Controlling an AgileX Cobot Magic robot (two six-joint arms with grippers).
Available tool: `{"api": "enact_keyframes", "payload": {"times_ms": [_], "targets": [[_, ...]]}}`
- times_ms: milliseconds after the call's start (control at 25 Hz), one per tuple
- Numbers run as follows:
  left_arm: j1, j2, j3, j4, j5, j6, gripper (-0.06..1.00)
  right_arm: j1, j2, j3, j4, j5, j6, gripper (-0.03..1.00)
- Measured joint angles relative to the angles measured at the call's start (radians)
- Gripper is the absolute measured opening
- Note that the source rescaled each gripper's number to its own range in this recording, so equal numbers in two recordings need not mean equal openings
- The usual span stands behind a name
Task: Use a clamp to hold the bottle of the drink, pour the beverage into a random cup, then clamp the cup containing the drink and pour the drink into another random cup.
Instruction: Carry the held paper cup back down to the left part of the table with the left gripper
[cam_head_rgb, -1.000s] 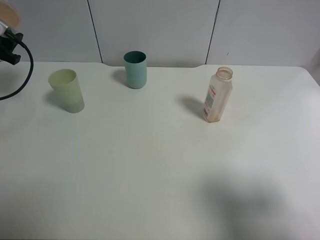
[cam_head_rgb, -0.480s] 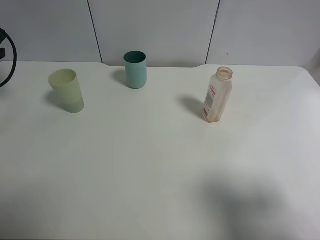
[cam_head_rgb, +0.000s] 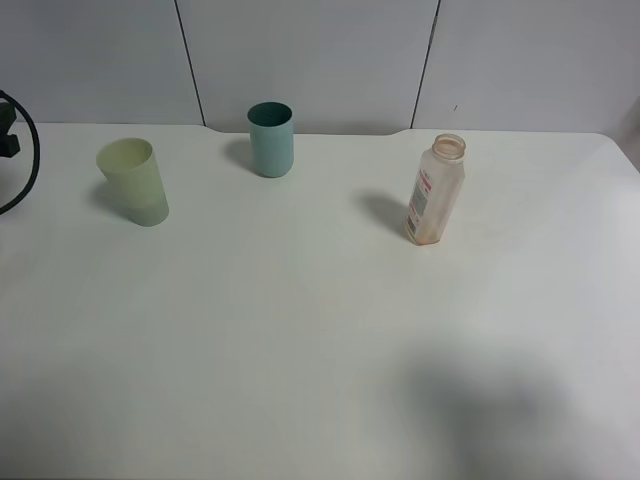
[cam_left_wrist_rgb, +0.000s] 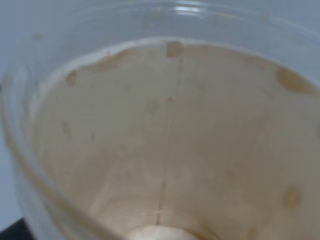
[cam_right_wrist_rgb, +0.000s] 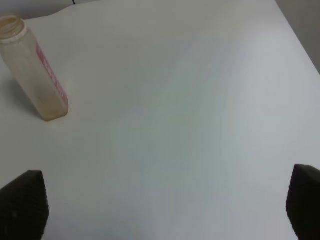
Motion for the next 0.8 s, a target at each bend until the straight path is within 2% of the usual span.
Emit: {"api": "enact_keyframes", "payload": {"times_ms": [280, 600, 800], "targets": [[0.000, 0.000, 0.109, -0.048, -0.063, 0.067, 0.00, 0.000, 0.000, 0.000, 0.000, 0.000, 0.000, 1.00], [0.000, 0.017, 0.219, -0.052, -0.161, 0.065, 0.00, 0.000, 0.000, 0.000, 0.000, 0.000, 0.000, 1.00], [0.000, 0.072, 0.280, -0.053, -0.166, 0.057, 0.00, 0.000, 0.000, 0.000, 0.000, 0.000, 0.000, 1.00]]}}
